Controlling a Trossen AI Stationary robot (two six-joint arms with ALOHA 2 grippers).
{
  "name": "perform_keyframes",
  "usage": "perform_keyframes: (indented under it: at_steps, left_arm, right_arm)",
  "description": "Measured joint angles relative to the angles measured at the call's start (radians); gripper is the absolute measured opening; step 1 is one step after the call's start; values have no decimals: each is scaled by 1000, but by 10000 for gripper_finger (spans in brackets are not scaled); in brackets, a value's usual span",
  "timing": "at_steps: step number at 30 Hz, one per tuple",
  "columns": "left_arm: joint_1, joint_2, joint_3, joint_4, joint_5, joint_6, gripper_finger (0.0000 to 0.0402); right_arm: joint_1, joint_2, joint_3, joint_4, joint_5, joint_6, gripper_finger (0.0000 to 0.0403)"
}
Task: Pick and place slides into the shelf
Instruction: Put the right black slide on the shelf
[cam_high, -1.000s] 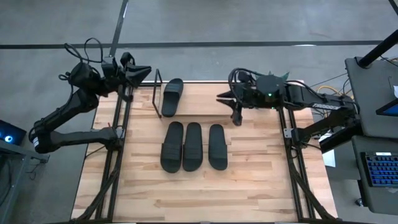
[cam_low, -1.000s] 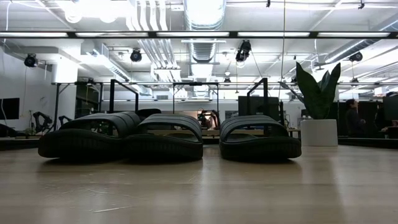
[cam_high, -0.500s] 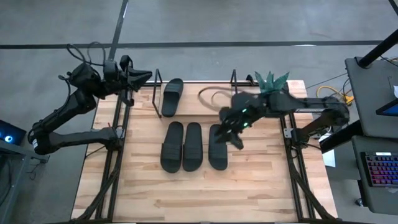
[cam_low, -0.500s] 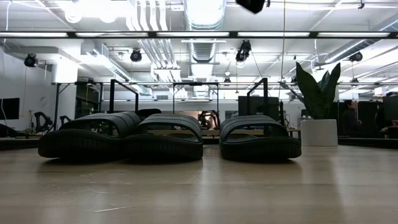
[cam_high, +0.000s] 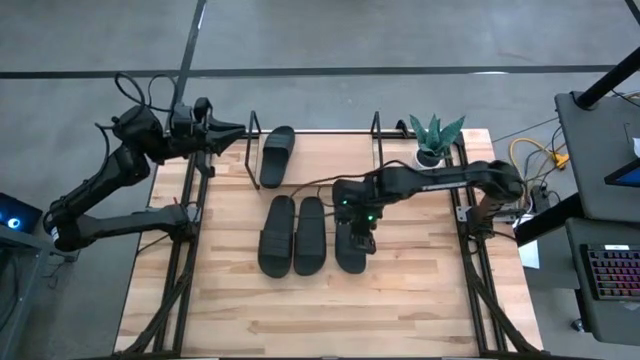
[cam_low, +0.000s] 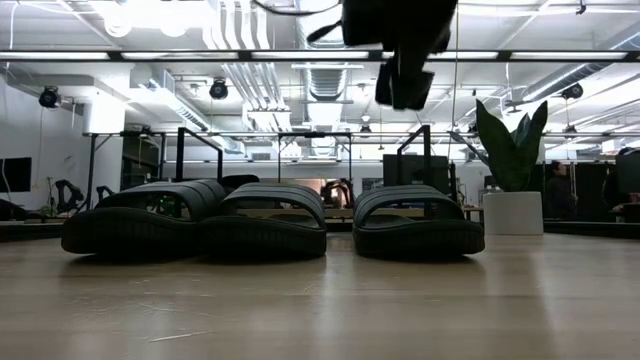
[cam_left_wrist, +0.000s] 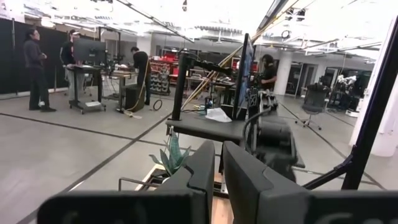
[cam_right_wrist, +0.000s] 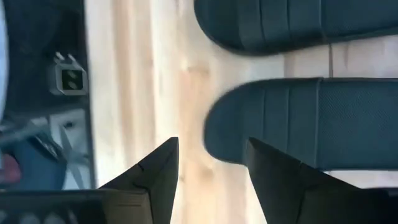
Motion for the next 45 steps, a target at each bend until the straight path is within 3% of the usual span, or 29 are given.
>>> perform_keyframes:
  at_steps: [9, 18, 35, 42, 45]
  left_arm:
    - [0, 14, 0, 1, 0, 0, 20]
    - [0, 32, 0, 1, 0, 0, 20]
    - [0, 52, 0, 4, -13, 8, 20]
    - [0, 60, 0, 3, -12, 8, 20]
    - [0, 65, -1, 3, -12, 8, 20]
  right_arm:
    - [-52, 45, -77, 63, 4, -153, 172]
    - [-137, 46, -181, 187, 0, -181, 173]
    - [-141, 47, -286, 231, 0, -207, 173]
    - [-139, 47, -299, 235, -198, -193, 164]
    - [-132, 47, -301, 243, -214, -189, 157]
